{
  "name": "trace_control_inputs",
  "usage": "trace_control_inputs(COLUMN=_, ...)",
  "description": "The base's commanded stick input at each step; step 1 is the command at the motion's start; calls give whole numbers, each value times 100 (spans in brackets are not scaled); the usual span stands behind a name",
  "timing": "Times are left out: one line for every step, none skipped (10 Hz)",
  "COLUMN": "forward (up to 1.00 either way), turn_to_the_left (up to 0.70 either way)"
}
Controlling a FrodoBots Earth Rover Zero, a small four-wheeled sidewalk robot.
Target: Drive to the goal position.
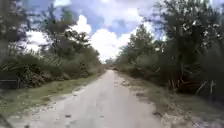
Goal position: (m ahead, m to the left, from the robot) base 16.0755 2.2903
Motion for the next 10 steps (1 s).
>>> trace_control_inputs(forward=100, turn_to_the_left=0)
trace_control_inputs(forward=100, turn_to_the_left=0)
trace_control_inputs(forward=100, turn_to_the_left=0)
trace_control_inputs(forward=100, turn_to_the_left=0)
trace_control_inputs(forward=100, turn_to_the_left=0)
trace_control_inputs(forward=100, turn_to_the_left=0)
trace_control_inputs(forward=100, turn_to_the_left=0)
trace_control_inputs(forward=100, turn_to_the_left=0)
trace_control_inputs(forward=100, turn_to_the_left=0)
trace_control_inputs(forward=100, turn_to_the_left=0)
